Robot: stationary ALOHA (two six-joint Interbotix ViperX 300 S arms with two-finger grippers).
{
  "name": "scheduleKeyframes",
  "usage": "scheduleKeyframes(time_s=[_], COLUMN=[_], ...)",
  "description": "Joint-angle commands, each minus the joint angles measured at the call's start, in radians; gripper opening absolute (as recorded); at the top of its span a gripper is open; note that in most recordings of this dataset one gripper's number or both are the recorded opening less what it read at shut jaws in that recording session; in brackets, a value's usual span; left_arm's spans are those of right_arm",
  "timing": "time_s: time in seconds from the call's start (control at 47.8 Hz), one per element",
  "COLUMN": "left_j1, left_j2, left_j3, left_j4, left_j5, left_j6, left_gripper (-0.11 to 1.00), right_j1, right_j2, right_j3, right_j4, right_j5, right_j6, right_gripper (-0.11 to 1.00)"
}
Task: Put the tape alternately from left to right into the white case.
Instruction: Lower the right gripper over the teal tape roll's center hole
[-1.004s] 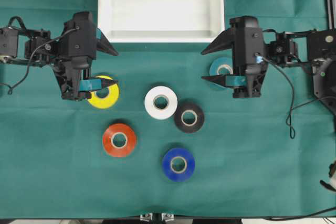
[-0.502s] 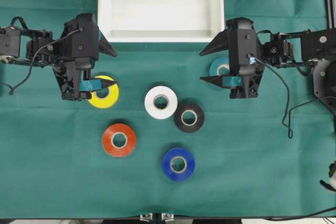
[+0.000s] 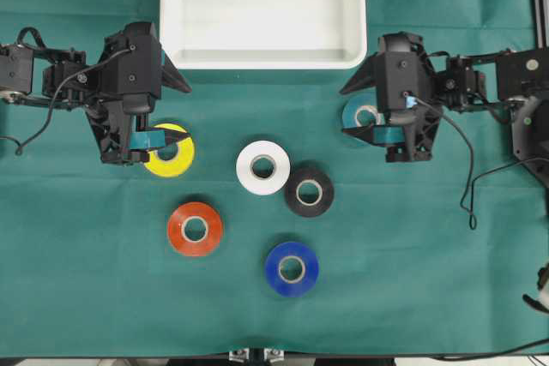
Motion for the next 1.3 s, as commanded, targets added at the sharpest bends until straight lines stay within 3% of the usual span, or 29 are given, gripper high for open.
scheduleKeyframes(time_s=[0.0, 0.439, 0.921, 1.276], left_j1=[-0.002, -0.002, -0.002, -0.002], left_j2=[-0.012, -0.009, -0.009, -0.009], left_j3=[-0.018, -0.023, -0.023, -0.025], left_j4=[-0.002, 0.000, -0.002, -0.002], left_j5=[-0.005, -0.005, -0.005, -0.005], left_j6=[0.000, 0.000, 0.002, 0.000], left_gripper=[0.65, 0.65, 0.65, 0.65], right_j1=[-0.003, -0.015, -0.028, -0.103], right_j2=[-0.038, -0.163, -0.155, -0.146], right_j3=[0.008, 0.094, 0.100, 0.144], right_j4=[-0.002, -0.002, -0.002, -0.002], right_j5=[-0.003, -0.003, -0.003, -0.006], right_j6=[0.003, 0.057, 0.058, 0.083], right_gripper=[0.77, 0.77, 0.77, 0.76])
